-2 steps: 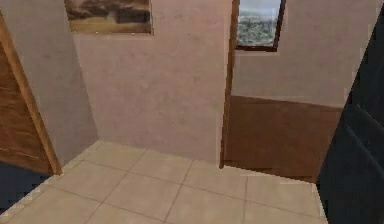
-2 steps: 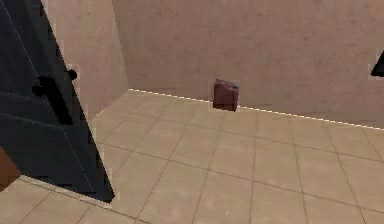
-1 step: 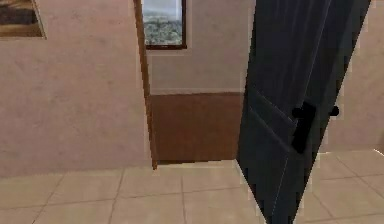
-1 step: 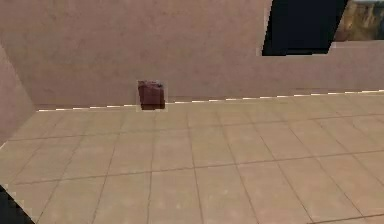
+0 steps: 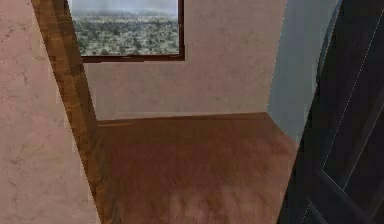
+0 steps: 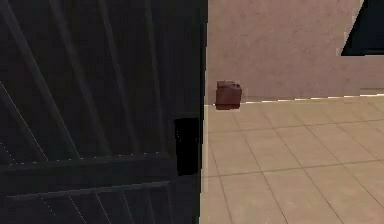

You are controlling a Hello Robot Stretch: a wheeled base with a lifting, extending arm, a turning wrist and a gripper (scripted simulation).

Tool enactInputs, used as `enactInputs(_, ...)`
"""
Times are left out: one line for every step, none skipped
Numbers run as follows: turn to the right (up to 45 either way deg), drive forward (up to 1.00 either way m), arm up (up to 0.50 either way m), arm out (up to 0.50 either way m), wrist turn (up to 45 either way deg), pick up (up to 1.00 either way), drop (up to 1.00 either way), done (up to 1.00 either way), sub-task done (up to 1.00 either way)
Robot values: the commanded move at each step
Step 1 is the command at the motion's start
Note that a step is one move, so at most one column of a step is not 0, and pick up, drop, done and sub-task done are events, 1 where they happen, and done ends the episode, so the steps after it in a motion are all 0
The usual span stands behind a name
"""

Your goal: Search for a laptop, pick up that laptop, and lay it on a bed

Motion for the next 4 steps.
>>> enactInputs(3.0,0.0,0.0,0.0,0.0,0.0,0.0,0.0,0.0)
enactInputs(0.0,0.95,0.0,0.0,0.0,0.0,0.0,0.0,0.0)
enactInputs(-6.0,0.0,0.0,0.0,0.0,0.0,0.0,0.0,0.0)
enactInputs(0.0,0.45,0.0,0.0,0.0,0.0,0.0,0.0,0.0)
